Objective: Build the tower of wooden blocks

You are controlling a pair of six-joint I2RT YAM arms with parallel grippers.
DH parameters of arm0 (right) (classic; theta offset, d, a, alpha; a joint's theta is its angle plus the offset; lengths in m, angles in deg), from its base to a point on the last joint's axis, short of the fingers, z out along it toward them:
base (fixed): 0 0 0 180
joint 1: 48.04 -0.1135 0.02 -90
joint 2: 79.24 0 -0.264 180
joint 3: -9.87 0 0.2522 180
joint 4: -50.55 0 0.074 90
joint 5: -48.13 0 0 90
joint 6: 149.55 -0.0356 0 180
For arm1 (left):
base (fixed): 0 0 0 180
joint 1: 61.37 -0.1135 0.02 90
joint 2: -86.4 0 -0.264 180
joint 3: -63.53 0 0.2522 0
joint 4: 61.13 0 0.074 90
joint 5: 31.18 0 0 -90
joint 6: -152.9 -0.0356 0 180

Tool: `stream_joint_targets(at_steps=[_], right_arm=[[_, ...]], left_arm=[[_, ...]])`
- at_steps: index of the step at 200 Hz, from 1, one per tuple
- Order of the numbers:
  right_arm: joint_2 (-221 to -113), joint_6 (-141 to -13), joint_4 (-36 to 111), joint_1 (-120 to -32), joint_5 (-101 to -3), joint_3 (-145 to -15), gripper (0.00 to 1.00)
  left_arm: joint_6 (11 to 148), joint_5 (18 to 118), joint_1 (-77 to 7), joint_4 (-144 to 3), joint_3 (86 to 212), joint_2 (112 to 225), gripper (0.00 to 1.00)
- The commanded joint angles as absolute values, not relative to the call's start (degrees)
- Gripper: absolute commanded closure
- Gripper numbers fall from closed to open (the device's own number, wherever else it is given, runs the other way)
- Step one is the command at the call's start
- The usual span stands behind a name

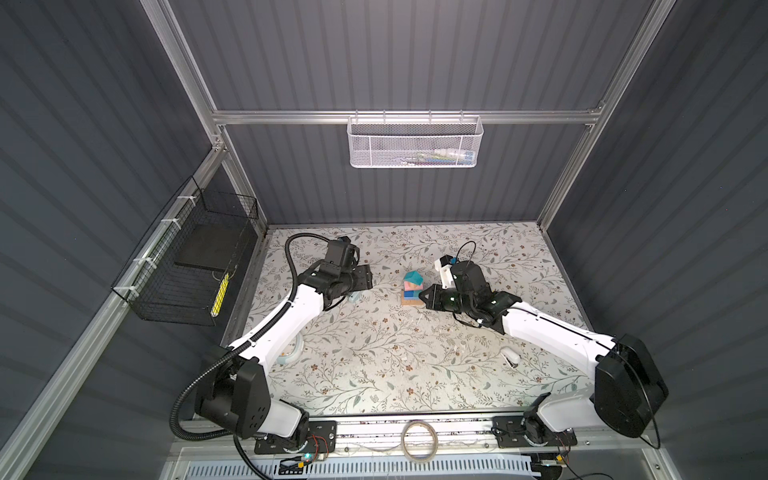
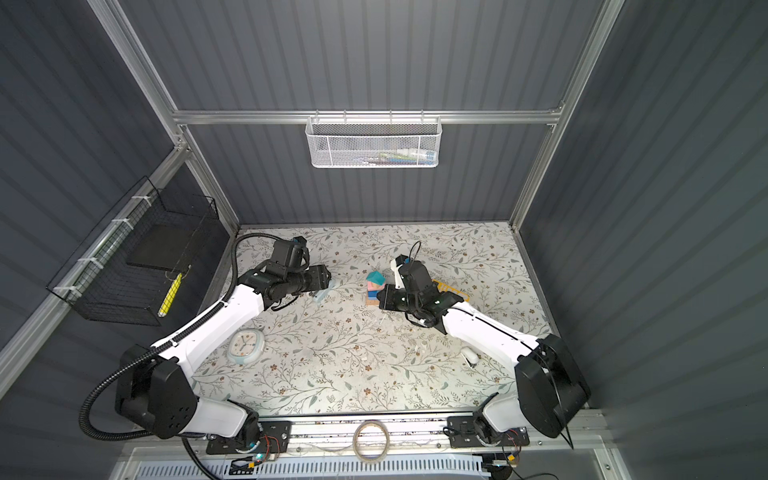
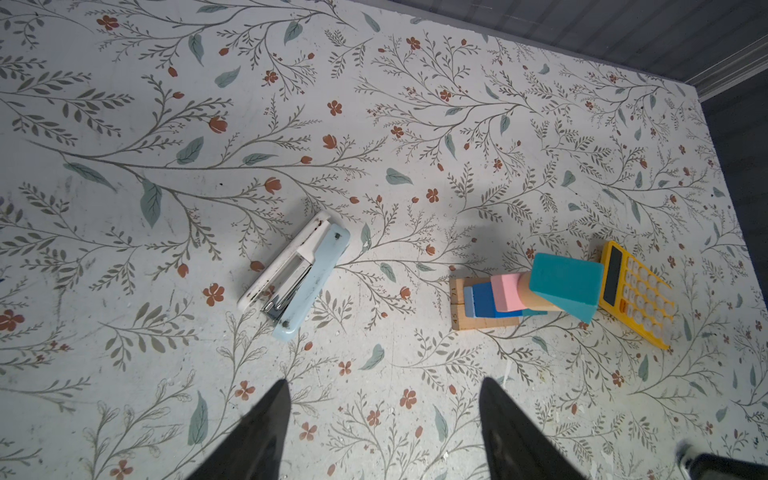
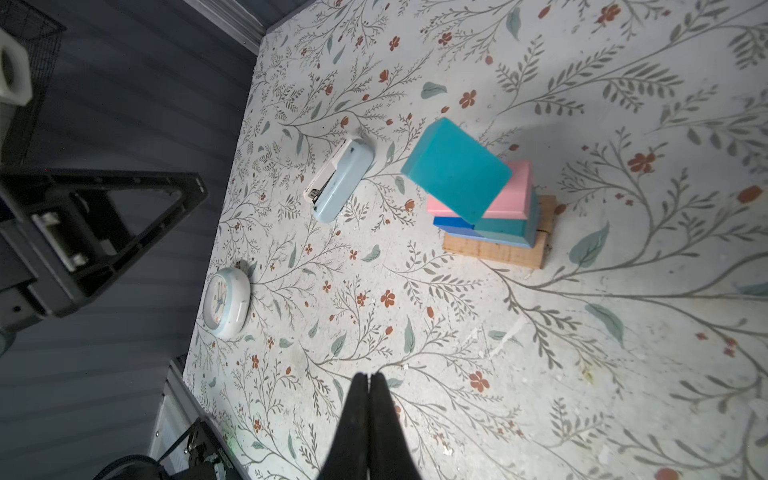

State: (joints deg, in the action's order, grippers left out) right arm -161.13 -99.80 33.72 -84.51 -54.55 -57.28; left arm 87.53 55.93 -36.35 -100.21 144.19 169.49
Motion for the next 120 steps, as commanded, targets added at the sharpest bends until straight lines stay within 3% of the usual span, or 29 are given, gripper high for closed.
stream_joint_targets(at_steps=[1,120], right_arm=[[-161.53,-102.33,37.78,-84.7,-53.76,-56.49,1.0],[-166.89,-108.96,42.19,-85.26,-48.64,-54.82,1.0]], left_arm=[[87.25,56.96,-36.76,-98.84,144.87,171.09,0.29],[85.98,53.43,-36.85,-99.1,143.12,169.3,0.28]])
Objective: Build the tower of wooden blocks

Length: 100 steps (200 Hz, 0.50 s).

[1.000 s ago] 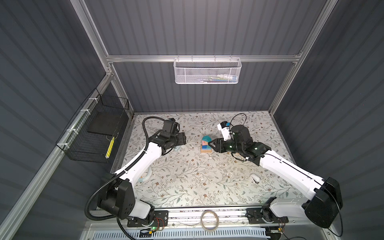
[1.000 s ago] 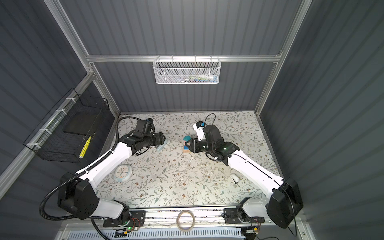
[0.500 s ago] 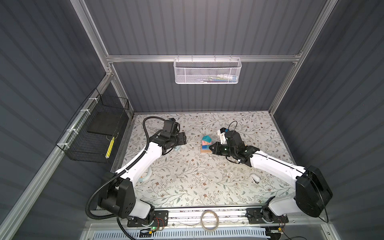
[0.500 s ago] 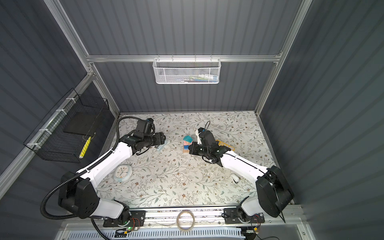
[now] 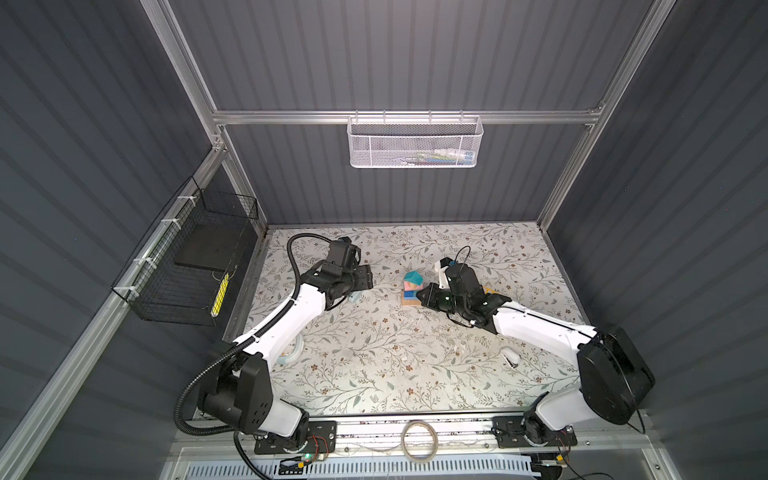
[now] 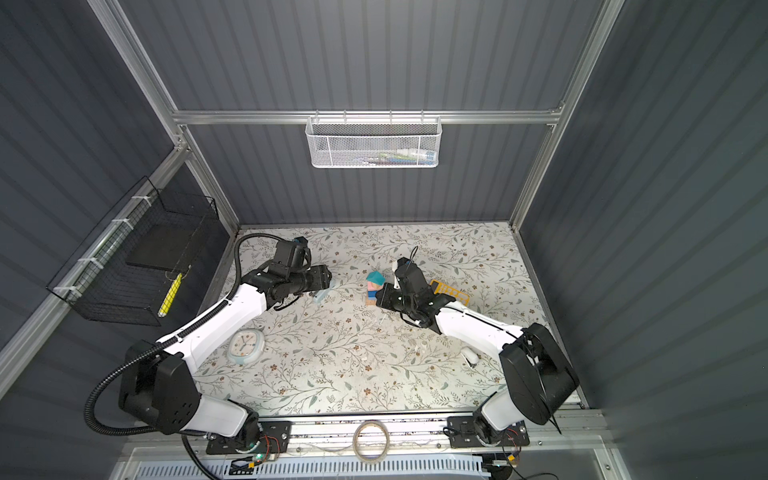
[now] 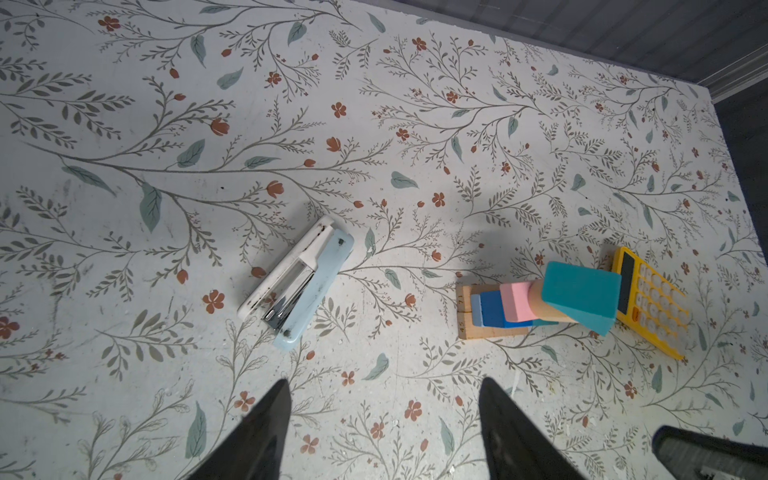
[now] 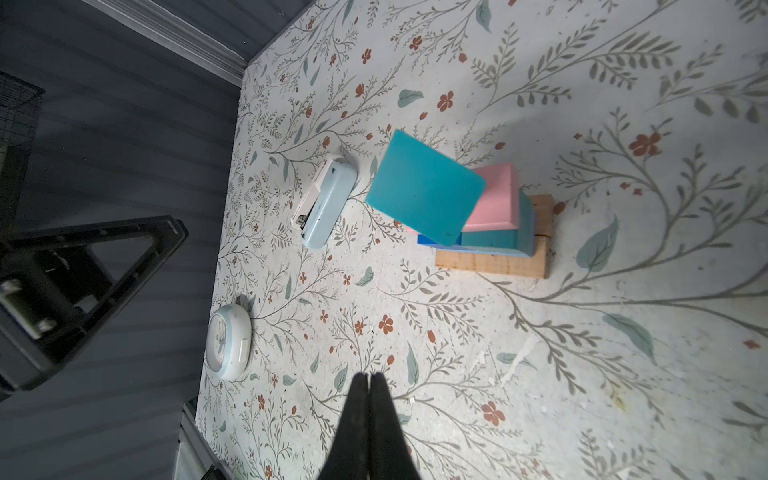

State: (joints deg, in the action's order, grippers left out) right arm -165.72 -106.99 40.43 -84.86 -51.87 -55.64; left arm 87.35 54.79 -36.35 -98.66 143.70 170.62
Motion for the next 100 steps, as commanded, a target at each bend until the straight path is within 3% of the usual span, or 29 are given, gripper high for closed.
stream_joint_targets(at_steps=[1,100], right_arm=[[-166.92,-109.0,42.26,-85.24,-48.59,-54.8,1.0],[-169.65,-110.34,45.49,-85.16,-46.42,-55.73,1.0]], left_arm=[[85.95,53.4,-36.85,-99.12,143.12,169.29,0.28],[85.67,53.48,-36.85,-99.05,143.13,169.32,0.28]])
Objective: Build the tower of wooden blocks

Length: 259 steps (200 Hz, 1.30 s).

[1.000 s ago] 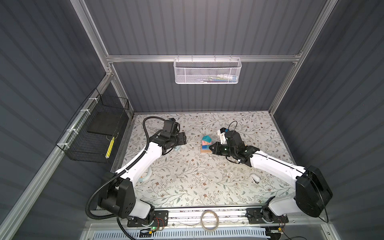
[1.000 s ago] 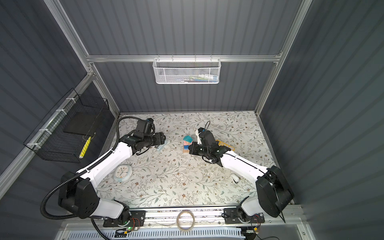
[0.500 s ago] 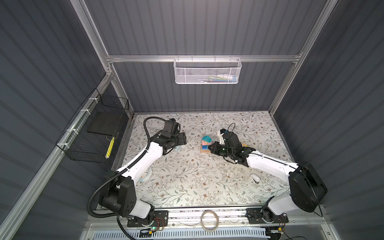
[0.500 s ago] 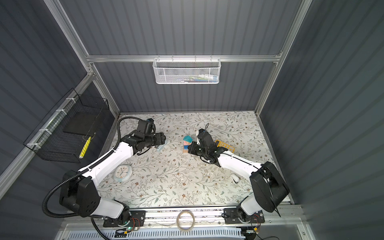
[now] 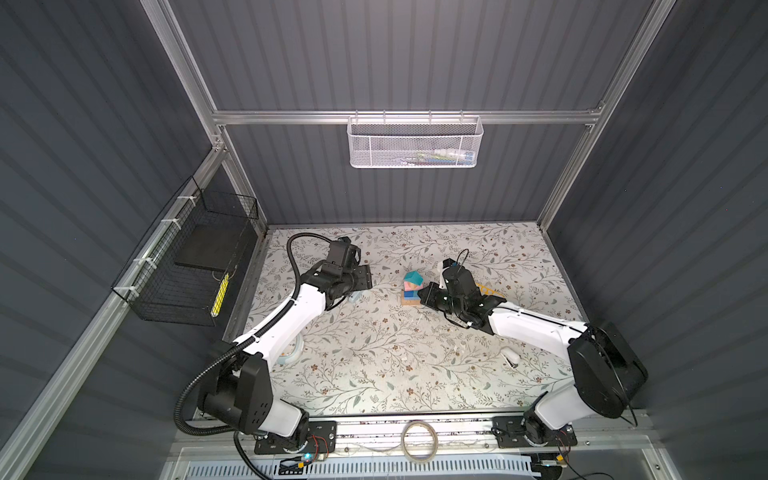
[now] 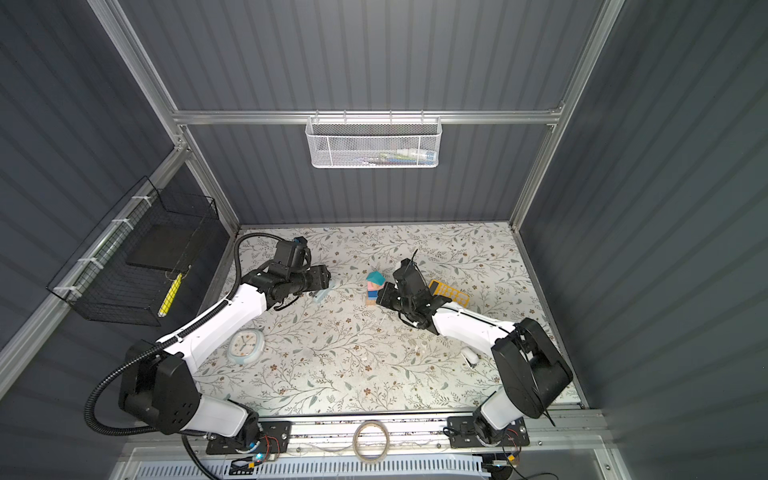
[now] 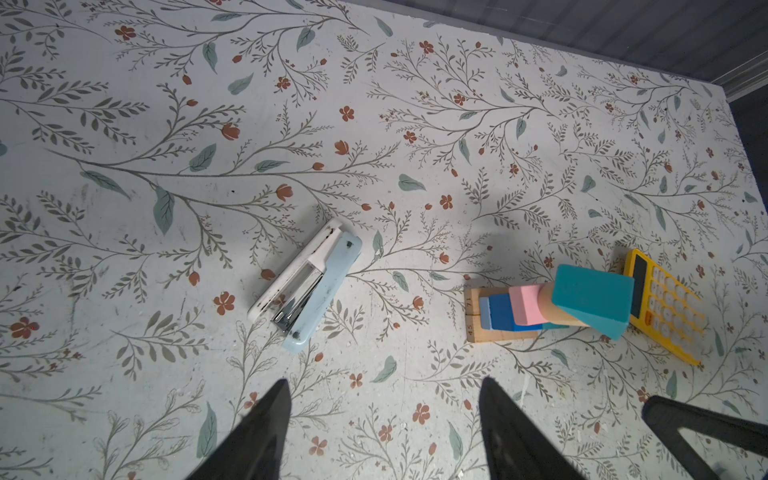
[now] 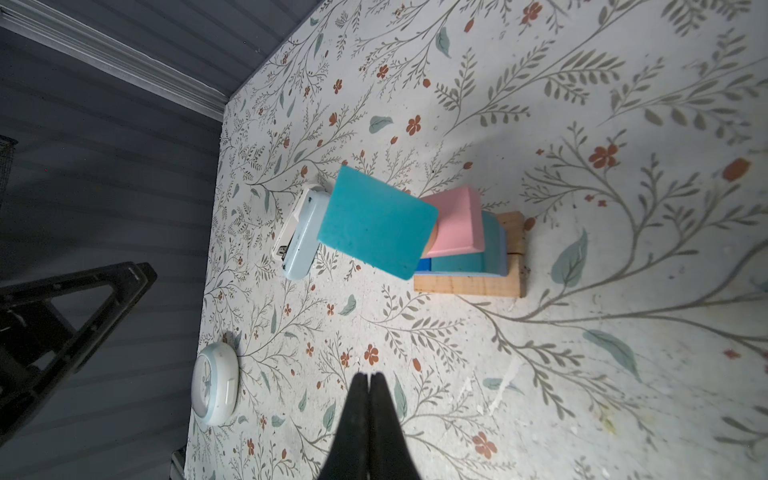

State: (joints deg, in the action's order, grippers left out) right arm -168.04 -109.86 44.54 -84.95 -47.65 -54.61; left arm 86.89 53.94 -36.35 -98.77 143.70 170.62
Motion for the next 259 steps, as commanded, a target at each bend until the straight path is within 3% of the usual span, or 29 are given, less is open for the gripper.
stream_joint_targets(at_steps=[1,259], right_arm=[[-169.67,-110.35,45.53,-85.15,-46.43,-55.78,1.0],[-174.36,-109.63,46.46,-84.58,-44.87,-59.88,1.0]], left_arm=[[85.67,53.56,-36.85,-99.01,143.08,169.3,0.28],[85.4,53.31,-37.37,-99.19,142.42,168.31,0.28]])
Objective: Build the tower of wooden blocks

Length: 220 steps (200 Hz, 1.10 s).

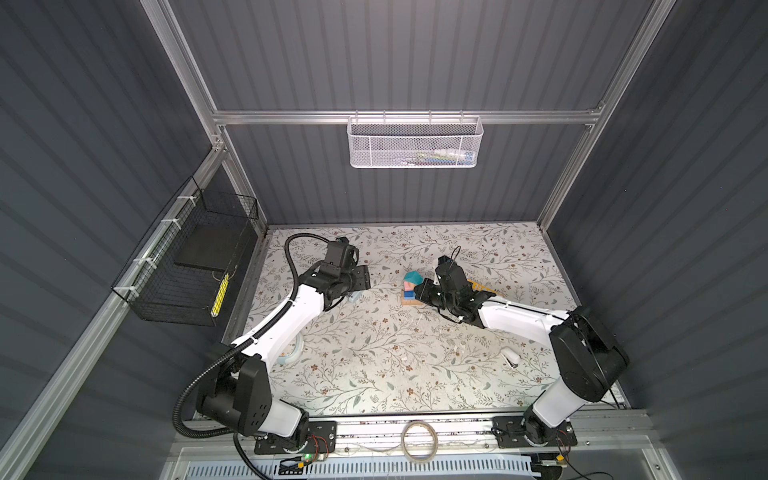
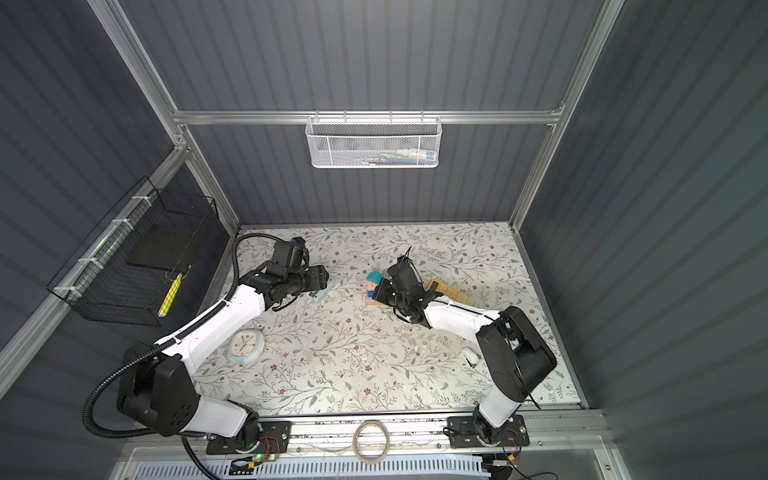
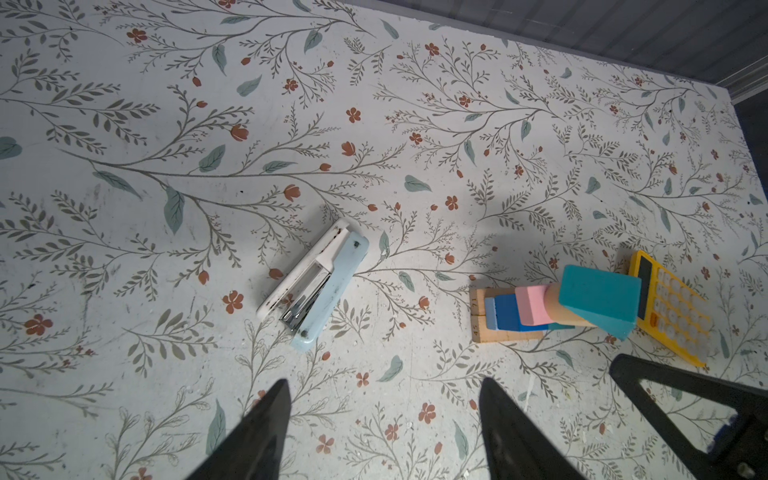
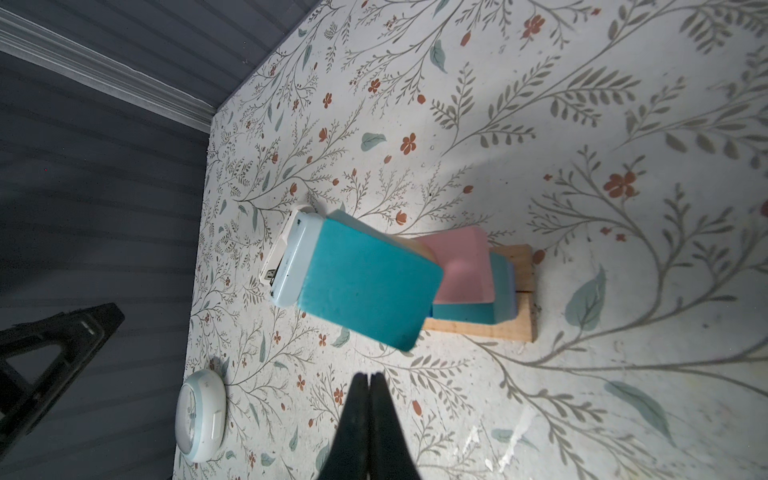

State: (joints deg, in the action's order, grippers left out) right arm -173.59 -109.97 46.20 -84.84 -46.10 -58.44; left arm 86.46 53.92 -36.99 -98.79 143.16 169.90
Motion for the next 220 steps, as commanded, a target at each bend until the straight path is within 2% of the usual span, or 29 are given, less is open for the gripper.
stream_joint_targets(at_steps=[1,220], right_arm=[[-174.31,-109.64,46.46,-84.64,-44.91,-59.88,1.0],[-175.39,-109.32,47.43,-83.55,-44.85,-59.79,1.0]], left_arm=[[85.4,53.34,-37.37,-99.21,142.42,168.36,0.28],[85.21,53.42,-37.73,-99.29,142.07,167.51,0.28]])
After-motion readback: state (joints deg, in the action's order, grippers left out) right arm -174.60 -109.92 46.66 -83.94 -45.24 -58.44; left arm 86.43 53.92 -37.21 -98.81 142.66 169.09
